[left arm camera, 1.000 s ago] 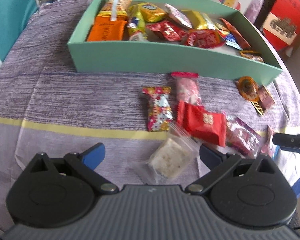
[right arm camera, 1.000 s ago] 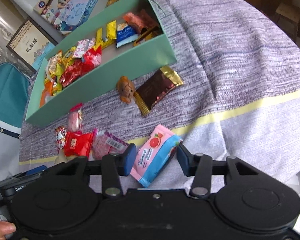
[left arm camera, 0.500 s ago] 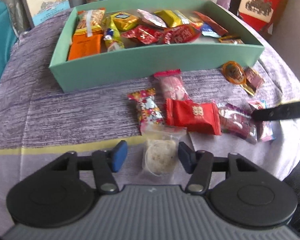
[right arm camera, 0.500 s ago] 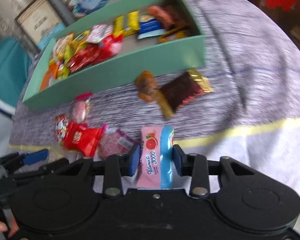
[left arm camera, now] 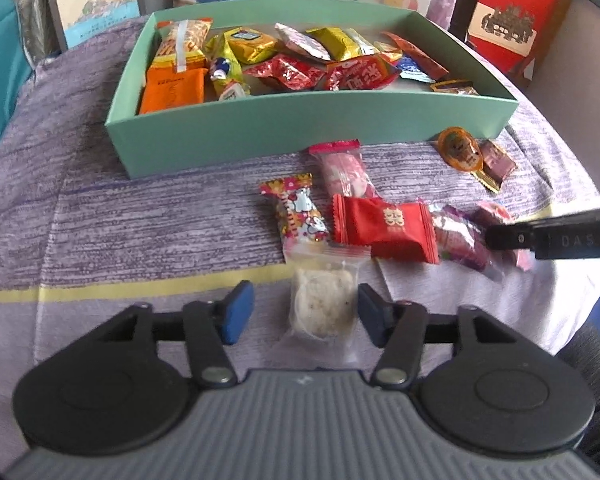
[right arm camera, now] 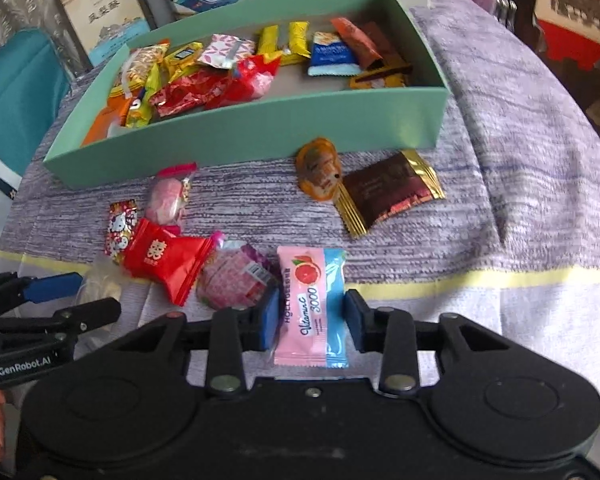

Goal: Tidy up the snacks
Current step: 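Carry the pink-blue candy and clear pastry bag into the tray, open both grippers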

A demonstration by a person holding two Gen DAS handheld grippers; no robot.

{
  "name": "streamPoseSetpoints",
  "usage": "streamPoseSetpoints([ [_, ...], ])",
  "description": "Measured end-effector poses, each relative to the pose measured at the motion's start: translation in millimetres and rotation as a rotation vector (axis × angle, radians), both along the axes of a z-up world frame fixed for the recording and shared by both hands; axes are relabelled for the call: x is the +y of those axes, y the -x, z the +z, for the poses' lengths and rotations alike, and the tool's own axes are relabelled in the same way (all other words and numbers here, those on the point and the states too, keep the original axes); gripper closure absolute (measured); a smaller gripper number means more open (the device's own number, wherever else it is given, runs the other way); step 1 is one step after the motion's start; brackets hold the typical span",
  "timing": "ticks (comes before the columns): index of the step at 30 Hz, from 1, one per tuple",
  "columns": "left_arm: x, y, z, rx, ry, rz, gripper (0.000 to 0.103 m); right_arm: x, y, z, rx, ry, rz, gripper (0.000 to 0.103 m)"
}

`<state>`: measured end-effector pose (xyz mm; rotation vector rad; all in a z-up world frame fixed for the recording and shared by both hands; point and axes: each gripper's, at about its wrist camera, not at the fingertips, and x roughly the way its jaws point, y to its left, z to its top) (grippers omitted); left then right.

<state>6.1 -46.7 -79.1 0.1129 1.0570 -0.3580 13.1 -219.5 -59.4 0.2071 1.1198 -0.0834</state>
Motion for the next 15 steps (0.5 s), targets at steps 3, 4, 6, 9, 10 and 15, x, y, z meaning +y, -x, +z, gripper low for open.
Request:
streamPoseSetpoints([
  [3,4.5,-1.3,1.2,0.002,0.021,0.029,0.072,-1.5,-0.7,1.9,-0.005,-0.021,-0.004,0.077],
  [4,7.3,-2.5,2.2,0.009,0.036,0.045,0.072,-3.7,-0.4,3.2,-0.005,-0.034,-0.008,0.080],
  [6,11.6,-4.6,4.8,0.016,0.046,0.067,0.072,-7.1,0.6,8.3,-0.015,-0.050,-0.014,0.083],
  [9,16.7,-7.3,11.4,0.020,0.064,0.079,0.072,-10.7,1.5,15.9,-0.038,-0.080,-0.016,0.083],
  [10,17.6,-7.8,14.6,0.015,0.066,0.081,0.072,-11.1,1.5,16.9,-0.041,-0.082,-0.014,0.083],
  [15,18.8,-9.4,29.0,0.000,0.083,0.091,0.072,-18.2,3.8,21.6,-0.057,-0.136,-0.037,0.083],
])
